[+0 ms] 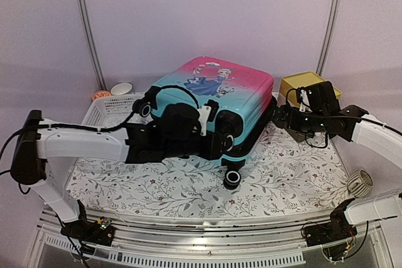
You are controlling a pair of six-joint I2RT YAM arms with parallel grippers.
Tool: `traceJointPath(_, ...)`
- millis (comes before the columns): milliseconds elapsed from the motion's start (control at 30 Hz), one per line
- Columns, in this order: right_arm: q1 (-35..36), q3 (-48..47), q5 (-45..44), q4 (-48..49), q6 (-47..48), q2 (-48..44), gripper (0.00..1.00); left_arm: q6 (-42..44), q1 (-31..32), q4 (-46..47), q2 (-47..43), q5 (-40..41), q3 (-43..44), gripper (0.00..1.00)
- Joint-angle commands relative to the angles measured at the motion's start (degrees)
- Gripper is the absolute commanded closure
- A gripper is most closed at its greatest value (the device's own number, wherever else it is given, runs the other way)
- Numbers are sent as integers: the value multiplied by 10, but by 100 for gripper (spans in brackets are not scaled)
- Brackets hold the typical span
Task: Open, take out, and arrange the luggage
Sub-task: Open the luggage at the center of the board.
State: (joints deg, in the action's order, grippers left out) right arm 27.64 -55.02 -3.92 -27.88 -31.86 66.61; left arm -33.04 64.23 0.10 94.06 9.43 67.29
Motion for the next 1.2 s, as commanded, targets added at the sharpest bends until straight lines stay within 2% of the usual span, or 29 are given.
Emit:
traceJointPath(0, -9, -2, 3, 16, 7, 11, 1, -5, -45, -13, -103, -16, -26, 79)
traceJointPath(100, -12, -3, 6, 23, 4, 24, 0, -2, -70, -29, -148, -35, -36, 79)
traceJointPath(300, -20, -3, 18, 49, -6, 49, 8, 11, -106, -48, -199, -49, -30, 78)
traceJointPath(533, -59, -22, 143, 122, -2, 101, 15, 9, -138, -32, -210, -83, -19, 78)
traceJointPath(767, -92, -47, 209, 181, 3, 154, 19, 9, -158, -32, -217, -92, -10, 78)
traceJointPath(1033, -97, -83, 58, 117, 0, 219, 21, 13, -181, -29, -217, -108, -3, 78)
traceJointPath(1167, -98, -96, 19, 102, -8, 251, 23, 19, -189, -27, -210, -122, 4, 78)
